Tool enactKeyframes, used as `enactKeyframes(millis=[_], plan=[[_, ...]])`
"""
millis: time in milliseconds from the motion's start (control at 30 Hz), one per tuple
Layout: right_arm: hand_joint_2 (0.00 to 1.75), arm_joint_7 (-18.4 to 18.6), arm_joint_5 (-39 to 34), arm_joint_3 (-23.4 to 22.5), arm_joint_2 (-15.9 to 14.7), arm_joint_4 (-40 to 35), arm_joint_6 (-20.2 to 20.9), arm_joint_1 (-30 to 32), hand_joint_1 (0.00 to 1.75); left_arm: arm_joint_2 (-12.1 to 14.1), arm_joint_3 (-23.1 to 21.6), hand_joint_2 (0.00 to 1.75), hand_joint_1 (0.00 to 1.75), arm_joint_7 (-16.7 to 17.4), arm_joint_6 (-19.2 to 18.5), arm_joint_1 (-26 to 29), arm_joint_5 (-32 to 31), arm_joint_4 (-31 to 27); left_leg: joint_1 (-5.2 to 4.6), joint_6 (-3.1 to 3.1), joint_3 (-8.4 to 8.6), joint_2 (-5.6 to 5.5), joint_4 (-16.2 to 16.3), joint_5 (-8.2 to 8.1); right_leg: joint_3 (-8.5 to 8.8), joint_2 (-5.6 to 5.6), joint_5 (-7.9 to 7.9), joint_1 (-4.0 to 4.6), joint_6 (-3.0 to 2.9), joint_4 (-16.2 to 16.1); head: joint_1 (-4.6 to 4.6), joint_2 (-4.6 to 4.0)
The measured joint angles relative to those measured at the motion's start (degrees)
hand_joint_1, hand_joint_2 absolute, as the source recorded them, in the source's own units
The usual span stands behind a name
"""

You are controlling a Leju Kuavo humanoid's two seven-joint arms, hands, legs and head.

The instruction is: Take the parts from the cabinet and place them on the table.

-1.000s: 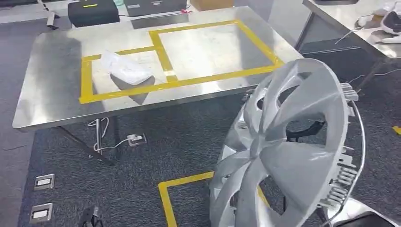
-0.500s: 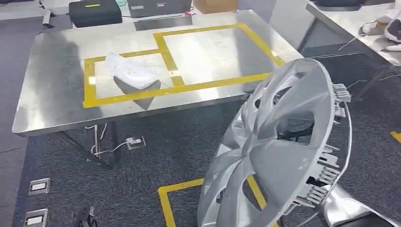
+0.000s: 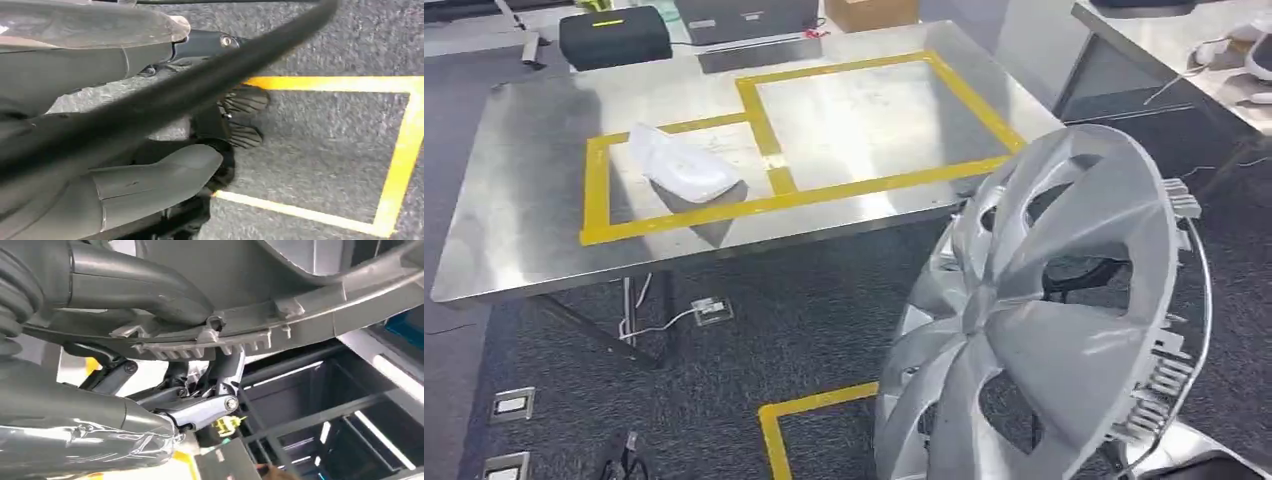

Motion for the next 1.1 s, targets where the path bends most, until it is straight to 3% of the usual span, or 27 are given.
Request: enactKeyframes(millis=[33,67,100,133,167,200,233,333,367,400,433,500,533,567,600,700,733,767,800,867,900,933,1033,1067,1100], plan=[[1.75,0.0,0.0,0.0,0.0,0.0,0.0,0.1,1.75,0.0,0.0,1.75,0.0,0.0,0.0,0.1,0.0,0.0,0.01,-0.07,-2.79,0.0,4.0,-0.73,0.13,0.01,-0.21,0.05,-0.12,0.0,-0.2,0.0],[1.75,0.0,0.0,0.0,0.0,0.0,0.0,0.3,1.75,-0.1,0.0,1.75,0.0,0.0,0.0,0.2,-0.1,0.0,0.01,-0.06,-4.16,0.0,4.9,0.18,0.42,0.06,-0.43,0.08,-0.18,0.0,-0.42,0.0],[1.75,0.0,0.0,0.0,0.0,0.0,0.0,0.4,1.75,-0.1,0.0,1.75,0.0,0.0,0.0,0.3,-0.1,0.0,0.0,0.11,-3.73,0.0,2.6,2.66,0.87,0.18,-0.74,0.11,-0.18,0.0,-0.72,0.0],[1.75,0.0,0.0,0.0,0.0,0.0,0.0,0.4,1.75,-0.1,0.0,1.75,0.0,0.0,0.0,0.3,-0.1,0.0,-0.01,0.32,-2.18,0.0,-1.5,5.57,1.32,0.26,-1.03,0.15,-0.14,0.0,-0.92,0.0],[1.75,0.0,0.0,0.0,0.0,0.0,0.0,0.4,1.75,0.0,0.0,1.75,0.0,0.0,0.0,0.2,-0.1,0.0,-0.12,0.78,0.4,0.0,-8.0,9.43,1.93,0.3,-1.42,0.26,-0.08,0.0,-1.42,0.0],[1.75,0.0,0.0,0.0,0.0,0.0,0.0,0.3,1.75,0.0,0.0,1.75,0.0,0.0,0.0,0.1,-0.1,0.0,-0.31,1.34,2.48,0.02,-13.2,11.8,2.17,0.28,-1.79,0.22,0.04,-0.1,-1.6,0.0],[1.75,0.0,0.0,0.0,0.0,0.0,0.0,0.3,1.75,0.2,0.0,1.75,0.0,0.0,0.1,0.1,-0.1,0.0,-0.59,1.57,3.4,0.06,-14.5,10.92,2.21,0.31,-2.18,0.65,0.36,0.1,-1.58,0.0],[1.75,-0.1,0.0,0.0,0.0,-0.1,0.0,0.3,1.75,0.2,0.0,1.75,0.0,0.1,0.1,0.0,-0.1,0.0,-0.9,2.03,3.3,0.0,-15.0,10.52,2.24,0.32,-2.5,0.2,1.09,-0.3,-1.51,0.0],[1.75,-0.2,0.0,0.0,0.0,-0.2,0.0,0.3,1.75,0.1,0.0,1.75,0.0,0.1,0.2,0.1,0.0,0.0,-0.34,2.28,3.77,0.01,-15.7,10.64,2.47,0.32,-2.78,0.5,1.47,-0.3,-1.62,0.0],[1.75,-0.2,0.0,-0.1,-0.1,-0.2,0.0,0.3,1.75,0.1,0.0,1.75,0.0,0.1,0.2,0.1,0.0,0.0,-0.08,2.35,4.39,0.23,-16.2,10.67,1.94,0.2,-3.39,0.25,1.7,0.7,-1.49,0.0],[1.75,-0.3,0.0,-0.1,-0.1,-0.2,0.0,0.2,1.75,0.1,0.0,1.75,0.0,0.1,0.2,0.2,0.0,0.0,-0.02,2.8,4.76,0.23,-16.2,10.38,0.6,0.07,-5.11,0.3,1.94,4.0,-1.12,0.0],[1.75,-0.3,0.0,-0.1,-0.2,-0.2,0.0,0.3,1.75,0.2,0.0,1.75,0.0,0.1,0.2,0.1,0.0,0.0,-0.02,3.07,5.37,0.23,-16.2,9.87,-4.56,0.02,-9.23,-0.02,2.42,14.2,-0.42,0.0],[1.75,-0.3,0.0,-0.1,-0.3,-0.2,0.0,0.5,1.75,0.2,0.0,1.75,0.0,0.1,0.2,0.1,0.0,0.0,-0.01,3.07,5.7,0.2,-16.2,9.56,-7.29,0.01,-10.49,-0.19,2.69,19.0,-0.29,0.0],[1.75,-0.3,0.0,-0.1,-0.3,-0.2,0.0,0.8,1.75,0.2,0.0,1.75,0.0,0.2,0.2,0.2,0.0,0.0,0.01,3.0,6.13,0.16,-16.2,9.26,-8.83,-0.03,-10.21,-0.38,2.82,20.8,0.02,0.0],[1.75,-0.3,0.0,-0.1,-0.3,-0.1,0.0,0.9,1.75,0.1,0.0,1.75,0.0,0.2,0.2,0.3,0.0,0.0,0.13,2.83,6.65,0.07,-16.2,8.87,-8.73,-0.06,-8.29,-0.53,2.99,19.3,0.17,0.0],[1.75,-0.3,-0.1,-0.1,-0.4,-0.1,0.0,0.8,1.75,-0.1,0.0,1.75,0.0,0.2,0.3,0.4,0.0,0.0,0.44,1.91,8.37,-0.08,-16.0,7.49,-2.94,-0.22,1.54,-1.02,3.38,4.0,1.02,0.0],[1.75,-0.3,-0.1,-0.1,-0.4,0.0,0.1,0.7,1.75,0.1,0.0,1.75,0.0,0.2,0.5,0.3,0.0,0.0,0.1,1.44,8.48,-0.17,-15.8,7.12,-1.78,-0.07,1.06,-0.83,3.52,2.2,1.35,0.0],[1.75,-0.4,-0.1,0.0,-0.4,0.0,0.1,0.6,1.75,0.1,0.0,1.75,0.0,0.2,0.6,0.2,0.1,0.0,0.09,1.23,8.01,-0.19,-15.5,7.11,-1.13,-0.07,0.47,-0.84,2.8,0.7,1.62,0.0],[1.75,-0.4,-0.1,0.0,-0.4,0.0,0.1,0.8,1.75,0.1,0.0,1.75,0.0,0.3,0.6,0.1,0.1,0.0,0.24,1.01,7.84,-0.16,-15.8,7.22,-1.46,0.01,0.48,-0.66,2.45,1.1,0.94,0.0],[1.75,-0.5,-0.1,-0.1,-0.5,0.0,0.1,0.8,1.75,0.1,0.0,1.75,0.0,0.3,0.6,0.3,0.1,0.0,0.25,0.34,7.99,-0.14,-15.9,6.96,-1.3,0.13,0.32,-0.47,1.72,0.9,0.63,0.0],[1.75,-0.5,-0.1,-0.1,-0.5,-0.1,0.2,0.8,1.75,0.1,0.0,1.75,0.0,0.3,0.6,0.3,0.1,0.0,0.48,-0.01,7.96,-0.08,-15.2,6.23,-0.74,0.11,0.37,-0.78,1.35,0.4,0.63,0.0],[1.75,-0.7,-0.1,-0.1,-0.5,-0.1,0.3,0.7,1.75,0.1,0.0,1.75,0.0,0.3,0.6,0.2,0.1,0.0,0.4,-0.13,6.82,0.01,-12.7,5.01,-0.44,0.08,0.2,-0.72,1.04,0.3,0.13,0.0],[1.75,-0.8,-0.2,0.0,-0.5,0.0,0.4,0.6,1.75,0.0,0.0,1.75,0.0,0.3,0.6,0.2,0.1,0.0,0.41,-0.41,-1.89,0.01,2.3,-0.44,-0.03,-0.09,-0.36,-0.34,0.35,0.3,-1.09,0.0],[1.75,-0.8,-0.2,0.0,-0.5,0.0,0.4,0.6,1.75,0.0,0.0,1.75,0.0,0.3,0.6,0.3,0.1,0.0,0.41,-0.35,-3.98,0.01,4.9,-0.41,0.17,-0.07,-0.56,-0.23,0.2,0.3,-1.29,0.0],[1.75,-0.8,-0.2,0.0,-0.5,0.0,0.4,0.6,1.75,-0.1,0.0,1.75,0.0,0.3,0.6,0.4,0.1,0.0,0.38,-0.17,-4.5,0.0,4.3,1.21,0.55,0.02,-0.86,-0.12,0.15,0.3,-1.49,0.0]])
